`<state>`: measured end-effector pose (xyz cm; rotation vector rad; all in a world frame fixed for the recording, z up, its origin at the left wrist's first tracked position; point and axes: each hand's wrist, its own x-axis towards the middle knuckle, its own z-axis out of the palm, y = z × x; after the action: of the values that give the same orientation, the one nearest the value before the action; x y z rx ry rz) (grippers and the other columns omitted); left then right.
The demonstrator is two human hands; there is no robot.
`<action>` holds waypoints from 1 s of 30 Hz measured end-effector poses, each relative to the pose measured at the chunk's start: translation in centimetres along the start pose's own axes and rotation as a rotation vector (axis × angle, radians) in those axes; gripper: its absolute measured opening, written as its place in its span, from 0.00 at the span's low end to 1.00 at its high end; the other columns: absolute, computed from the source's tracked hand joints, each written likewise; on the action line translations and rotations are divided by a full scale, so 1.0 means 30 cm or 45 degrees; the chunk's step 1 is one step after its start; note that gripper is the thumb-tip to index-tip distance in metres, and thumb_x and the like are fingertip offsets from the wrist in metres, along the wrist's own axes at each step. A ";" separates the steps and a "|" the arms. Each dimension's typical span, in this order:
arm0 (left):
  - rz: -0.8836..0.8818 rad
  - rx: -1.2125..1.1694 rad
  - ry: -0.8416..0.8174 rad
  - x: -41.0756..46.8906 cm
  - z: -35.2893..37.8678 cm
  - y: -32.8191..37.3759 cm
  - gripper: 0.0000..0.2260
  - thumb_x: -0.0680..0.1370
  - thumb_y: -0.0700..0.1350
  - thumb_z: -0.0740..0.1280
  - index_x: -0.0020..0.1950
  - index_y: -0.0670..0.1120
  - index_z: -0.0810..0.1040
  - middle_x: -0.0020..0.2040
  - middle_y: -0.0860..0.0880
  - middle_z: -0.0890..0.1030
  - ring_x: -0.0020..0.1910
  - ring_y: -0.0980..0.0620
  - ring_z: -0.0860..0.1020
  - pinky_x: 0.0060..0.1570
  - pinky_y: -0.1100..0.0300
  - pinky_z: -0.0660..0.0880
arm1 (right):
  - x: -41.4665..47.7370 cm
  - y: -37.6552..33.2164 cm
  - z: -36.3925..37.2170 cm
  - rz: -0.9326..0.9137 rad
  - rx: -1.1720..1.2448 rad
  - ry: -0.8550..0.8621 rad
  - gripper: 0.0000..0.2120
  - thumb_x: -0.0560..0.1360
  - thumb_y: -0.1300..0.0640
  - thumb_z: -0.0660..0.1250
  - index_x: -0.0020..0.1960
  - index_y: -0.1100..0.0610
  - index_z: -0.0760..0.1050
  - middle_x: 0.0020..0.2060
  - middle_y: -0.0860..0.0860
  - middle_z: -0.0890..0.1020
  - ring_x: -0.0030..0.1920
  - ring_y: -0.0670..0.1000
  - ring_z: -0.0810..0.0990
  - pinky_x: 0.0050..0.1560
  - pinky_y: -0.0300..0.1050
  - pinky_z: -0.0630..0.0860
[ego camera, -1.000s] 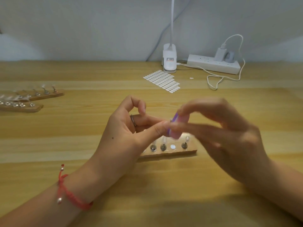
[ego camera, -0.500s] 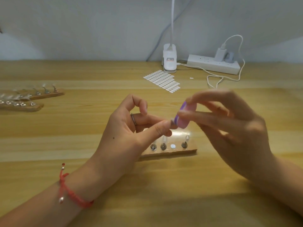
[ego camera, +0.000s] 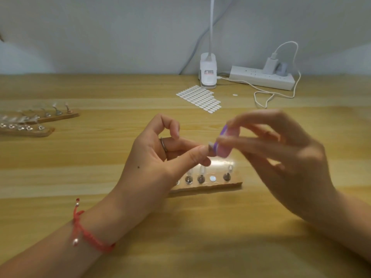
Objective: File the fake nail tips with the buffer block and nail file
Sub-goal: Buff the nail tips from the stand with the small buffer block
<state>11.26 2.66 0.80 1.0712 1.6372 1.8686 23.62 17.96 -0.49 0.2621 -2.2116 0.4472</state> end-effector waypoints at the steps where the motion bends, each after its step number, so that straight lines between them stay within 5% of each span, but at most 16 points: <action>1: 0.004 0.004 -0.006 -0.001 -0.001 -0.002 0.17 0.69 0.40 0.71 0.44 0.46 0.61 0.37 0.44 0.85 0.37 0.47 0.82 0.44 0.43 0.76 | -0.001 0.000 -0.001 0.031 0.004 0.016 0.12 0.78 0.69 0.65 0.59 0.58 0.78 0.53 0.56 0.77 0.55 0.58 0.81 0.58 0.53 0.78; 5: -0.027 -0.015 0.008 -0.003 -0.004 -0.008 0.17 0.68 0.41 0.70 0.44 0.46 0.61 0.38 0.45 0.86 0.35 0.42 0.77 0.40 0.44 0.71 | -0.022 -0.019 0.017 -0.089 -0.021 -0.091 0.11 0.80 0.67 0.63 0.55 0.59 0.83 0.53 0.56 0.79 0.54 0.58 0.80 0.56 0.52 0.77; 9: 0.003 0.001 -0.019 0.001 -0.003 -0.009 0.17 0.69 0.40 0.71 0.44 0.46 0.61 0.38 0.44 0.85 0.37 0.47 0.82 0.46 0.47 0.77 | -0.004 -0.004 0.003 0.036 0.009 0.011 0.11 0.79 0.67 0.65 0.59 0.58 0.78 0.53 0.56 0.77 0.54 0.59 0.81 0.58 0.54 0.78; 13: -0.013 -0.015 0.002 0.000 -0.003 -0.006 0.18 0.68 0.42 0.71 0.44 0.46 0.61 0.38 0.44 0.85 0.35 0.39 0.79 0.40 0.38 0.73 | -0.011 -0.018 0.008 -0.072 -0.012 -0.068 0.11 0.82 0.63 0.61 0.56 0.58 0.82 0.52 0.57 0.79 0.53 0.57 0.81 0.55 0.50 0.77; 17: 0.005 0.006 -0.025 -0.004 -0.002 -0.011 0.17 0.69 0.40 0.71 0.44 0.46 0.60 0.39 0.44 0.86 0.36 0.47 0.82 0.43 0.53 0.76 | -0.006 -0.004 0.001 0.022 0.012 0.004 0.11 0.78 0.67 0.65 0.58 0.59 0.79 0.52 0.58 0.78 0.54 0.55 0.80 0.60 0.51 0.77; 20: -0.024 -0.022 0.008 -0.004 -0.004 -0.006 0.18 0.68 0.42 0.71 0.44 0.46 0.61 0.39 0.44 0.86 0.35 0.42 0.78 0.40 0.46 0.71 | -0.022 -0.018 0.014 -0.085 -0.018 -0.094 0.11 0.79 0.69 0.65 0.54 0.59 0.83 0.53 0.56 0.79 0.53 0.57 0.81 0.54 0.51 0.77; 23: -0.006 -0.014 -0.014 -0.003 -0.004 0.001 0.18 0.69 0.41 0.71 0.44 0.46 0.60 0.39 0.45 0.86 0.37 0.48 0.83 0.44 0.37 0.74 | -0.004 0.003 -0.007 0.014 -0.007 0.019 0.13 0.77 0.70 0.66 0.58 0.58 0.78 0.53 0.56 0.77 0.54 0.57 0.81 0.58 0.53 0.78; 27: -0.031 -0.073 -0.006 -0.003 -0.006 -0.008 0.18 0.69 0.41 0.71 0.44 0.46 0.60 0.38 0.45 0.85 0.33 0.46 0.79 0.40 0.44 0.70 | -0.016 -0.018 0.010 -0.090 0.046 -0.074 0.10 0.81 0.64 0.63 0.55 0.58 0.82 0.52 0.55 0.79 0.53 0.57 0.81 0.55 0.52 0.77; 30: 0.018 -0.058 -0.025 -0.001 -0.008 -0.012 0.17 0.69 0.40 0.70 0.43 0.46 0.60 0.39 0.45 0.86 0.36 0.49 0.82 0.42 0.49 0.77 | 0.007 0.007 -0.007 0.011 0.102 0.030 0.09 0.79 0.64 0.65 0.59 0.59 0.76 0.52 0.57 0.76 0.55 0.51 0.80 0.62 0.46 0.76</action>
<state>11.02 2.56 0.46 1.0816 1.5721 1.8891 23.57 18.24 -0.26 0.2887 -2.1754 0.5415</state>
